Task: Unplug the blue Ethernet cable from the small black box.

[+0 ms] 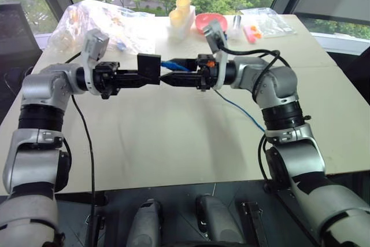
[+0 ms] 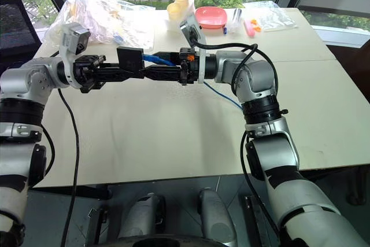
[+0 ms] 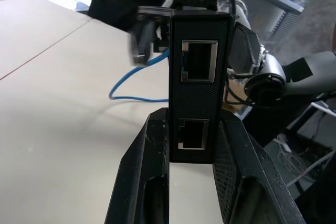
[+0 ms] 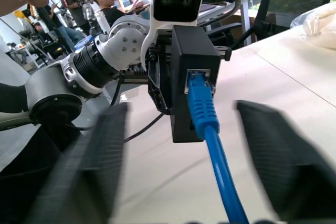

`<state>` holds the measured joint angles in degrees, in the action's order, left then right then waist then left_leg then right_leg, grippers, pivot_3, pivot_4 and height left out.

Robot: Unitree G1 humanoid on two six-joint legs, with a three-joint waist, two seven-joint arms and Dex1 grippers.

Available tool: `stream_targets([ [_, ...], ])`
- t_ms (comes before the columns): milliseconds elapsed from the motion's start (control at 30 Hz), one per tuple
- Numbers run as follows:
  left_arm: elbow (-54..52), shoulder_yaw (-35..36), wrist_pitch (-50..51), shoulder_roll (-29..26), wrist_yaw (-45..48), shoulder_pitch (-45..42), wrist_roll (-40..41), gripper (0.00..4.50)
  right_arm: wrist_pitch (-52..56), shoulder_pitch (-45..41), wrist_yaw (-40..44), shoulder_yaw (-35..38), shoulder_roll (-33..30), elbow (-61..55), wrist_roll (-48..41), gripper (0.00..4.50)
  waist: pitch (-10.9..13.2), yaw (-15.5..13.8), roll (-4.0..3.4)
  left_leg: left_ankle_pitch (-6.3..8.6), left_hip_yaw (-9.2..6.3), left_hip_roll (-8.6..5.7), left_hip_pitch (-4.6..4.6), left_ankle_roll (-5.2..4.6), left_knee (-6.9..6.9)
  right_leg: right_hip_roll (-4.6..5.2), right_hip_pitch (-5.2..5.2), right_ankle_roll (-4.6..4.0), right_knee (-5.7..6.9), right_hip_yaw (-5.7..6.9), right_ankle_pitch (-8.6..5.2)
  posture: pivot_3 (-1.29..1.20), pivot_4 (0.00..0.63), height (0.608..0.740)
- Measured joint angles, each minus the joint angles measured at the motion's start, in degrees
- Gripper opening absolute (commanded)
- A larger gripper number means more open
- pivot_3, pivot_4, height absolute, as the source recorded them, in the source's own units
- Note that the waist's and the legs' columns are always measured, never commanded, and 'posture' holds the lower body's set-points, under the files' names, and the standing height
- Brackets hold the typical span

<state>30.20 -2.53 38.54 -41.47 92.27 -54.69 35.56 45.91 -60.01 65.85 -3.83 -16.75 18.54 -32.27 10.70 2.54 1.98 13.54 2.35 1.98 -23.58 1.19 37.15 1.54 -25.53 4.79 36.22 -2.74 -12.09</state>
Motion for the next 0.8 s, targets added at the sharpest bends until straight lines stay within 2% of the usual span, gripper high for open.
stream_targets([
  [200,-1.10,0.00,0.66,0.00,0.00,0.67,0.00,0.54,1.41,-0.22,-0.27,1.80,0.10,1.31,-1.09,3.72,0.00,-0.01,0.00,0.00,-0.01,0.00,0.00,0.00,0.00,0.00,0.00,0.00,0.00,0.00,0.00,0.00,0.150,0.740],
  [300,-1.11,0.00,0.66,0.01,0.00,0.67,0.00,0.54,1.87,-0.38,-0.37,2.51,0.13,1.54,-1.75,3.02,0.00,0.01,0.00,0.00,0.00,0.00,0.00,0.00,0.00,0.00,0.00,0.00,0.00,0.00,0.00,0.00,0.150,0.740],
  [500,-0.94,0.16,0.66,0.01,-0.32,0.67,-0.11,0.54,2.56,-0.38,-0.26,2.99,0.27,1.48,-2.74,0.04,0.00,0.02,0.00,0.00,0.00,0.00,0.00,0.00,0.00,0.00,0.00,0.00,0.00,0.00,0.00,0.00,0.150,0.740],
  [800,-0.92,0.60,0.66,0.01,-0.33,0.67,-0.41,0.54,2.12,-0.38,-0.72,3.00,0.56,1.48,-2.73,0.01,0.00,0.02,0.00,0.00,-0.01,0.00,0.00,0.00,0.00,0.00,0.00,0.00,0.00,0.00,0.00,0.00,0.150,0.740],
])
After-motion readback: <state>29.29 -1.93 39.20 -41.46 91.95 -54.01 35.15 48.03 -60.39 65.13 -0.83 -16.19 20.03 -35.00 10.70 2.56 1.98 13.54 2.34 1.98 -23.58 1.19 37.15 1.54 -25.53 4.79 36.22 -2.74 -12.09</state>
